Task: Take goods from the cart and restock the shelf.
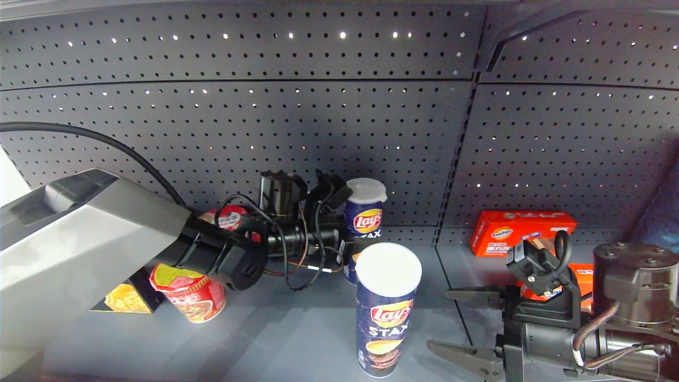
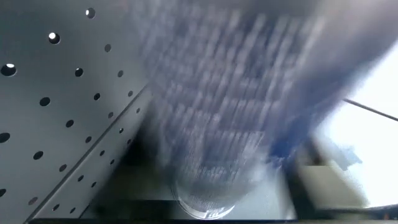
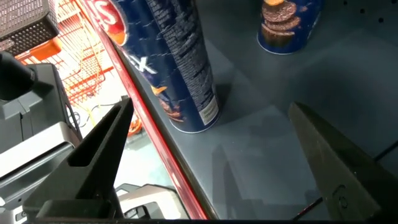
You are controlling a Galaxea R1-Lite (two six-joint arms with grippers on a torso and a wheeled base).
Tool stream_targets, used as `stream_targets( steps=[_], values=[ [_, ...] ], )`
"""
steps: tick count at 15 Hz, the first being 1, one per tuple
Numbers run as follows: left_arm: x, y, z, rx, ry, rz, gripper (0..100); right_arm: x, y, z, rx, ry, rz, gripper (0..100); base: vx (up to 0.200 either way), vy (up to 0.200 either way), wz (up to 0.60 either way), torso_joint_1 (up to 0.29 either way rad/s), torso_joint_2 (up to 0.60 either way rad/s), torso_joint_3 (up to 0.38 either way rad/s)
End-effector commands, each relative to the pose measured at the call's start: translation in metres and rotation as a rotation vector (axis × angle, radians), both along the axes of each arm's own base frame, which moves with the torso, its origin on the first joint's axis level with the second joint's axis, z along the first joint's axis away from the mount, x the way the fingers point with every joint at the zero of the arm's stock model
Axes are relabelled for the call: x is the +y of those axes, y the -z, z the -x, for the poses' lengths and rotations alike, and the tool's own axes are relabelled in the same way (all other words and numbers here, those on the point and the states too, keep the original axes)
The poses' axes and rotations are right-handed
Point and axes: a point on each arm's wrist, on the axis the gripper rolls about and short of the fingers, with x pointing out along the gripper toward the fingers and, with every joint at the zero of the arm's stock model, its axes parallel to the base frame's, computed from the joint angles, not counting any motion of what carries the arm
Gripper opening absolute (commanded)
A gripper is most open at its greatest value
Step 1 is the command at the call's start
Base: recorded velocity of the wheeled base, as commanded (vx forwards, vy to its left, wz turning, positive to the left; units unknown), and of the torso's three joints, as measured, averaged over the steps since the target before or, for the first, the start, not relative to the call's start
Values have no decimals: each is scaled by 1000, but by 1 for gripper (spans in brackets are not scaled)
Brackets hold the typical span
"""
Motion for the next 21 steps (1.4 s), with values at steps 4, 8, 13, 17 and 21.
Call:
stream_targets(
  steps=[4,8,13,17,21],
  values=[
    [2,-2,0,-5,-3,1,100,0,2,0,6,0,4,100,0,0,0,0,0,0],
    [13,-10,19,9,-11,-7,100,-3,2,0,8,14,5,100,0,0,0,0,0,0],
    [66,-14,75,16,-54,-92,100,-2,9,-3,41,26,33,100,0,0,0,0,0,0],
    [91,-30,115,-2,-115,-99,100,2,13,-2,59,114,109,100,0,0,0,0,0,0],
    [91,-47,145,-73,-203,-123,100,15,21,0,55,194,192,100,0,0,0,0,0,0]
  ],
)
